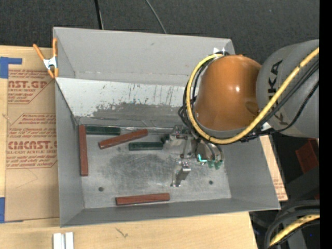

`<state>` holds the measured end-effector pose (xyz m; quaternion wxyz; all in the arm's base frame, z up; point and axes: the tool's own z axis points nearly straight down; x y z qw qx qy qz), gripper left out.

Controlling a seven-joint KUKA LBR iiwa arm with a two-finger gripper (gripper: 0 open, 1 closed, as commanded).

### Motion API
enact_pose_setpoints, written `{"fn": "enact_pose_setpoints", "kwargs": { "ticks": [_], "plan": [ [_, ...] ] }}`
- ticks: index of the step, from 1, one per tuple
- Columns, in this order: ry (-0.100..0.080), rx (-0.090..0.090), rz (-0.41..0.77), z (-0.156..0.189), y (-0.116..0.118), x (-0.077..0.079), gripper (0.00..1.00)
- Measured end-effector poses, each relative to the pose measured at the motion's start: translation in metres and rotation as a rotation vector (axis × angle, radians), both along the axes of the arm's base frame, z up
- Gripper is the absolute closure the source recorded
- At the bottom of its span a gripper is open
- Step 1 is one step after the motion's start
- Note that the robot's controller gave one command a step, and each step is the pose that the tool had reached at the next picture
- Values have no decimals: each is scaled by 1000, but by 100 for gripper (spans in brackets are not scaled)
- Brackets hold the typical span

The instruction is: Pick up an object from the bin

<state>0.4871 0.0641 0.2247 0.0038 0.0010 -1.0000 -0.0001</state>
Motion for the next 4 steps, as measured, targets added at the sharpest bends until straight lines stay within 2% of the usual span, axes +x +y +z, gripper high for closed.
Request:
{"fn": "enact_pose_setpoints", "kwargs": {
  "ticks": [1, 2, 3, 4],
  "plan": [
    [-8, 1, -2, 4, 0, 2, 0],
    [-20, 2, 17, -46, 22, 52, 0],
    [-10, 2, -33, -98, -5, 60, 0],
    [-6, -3, -64, -101, -9, 75, 0]
  ]
}}
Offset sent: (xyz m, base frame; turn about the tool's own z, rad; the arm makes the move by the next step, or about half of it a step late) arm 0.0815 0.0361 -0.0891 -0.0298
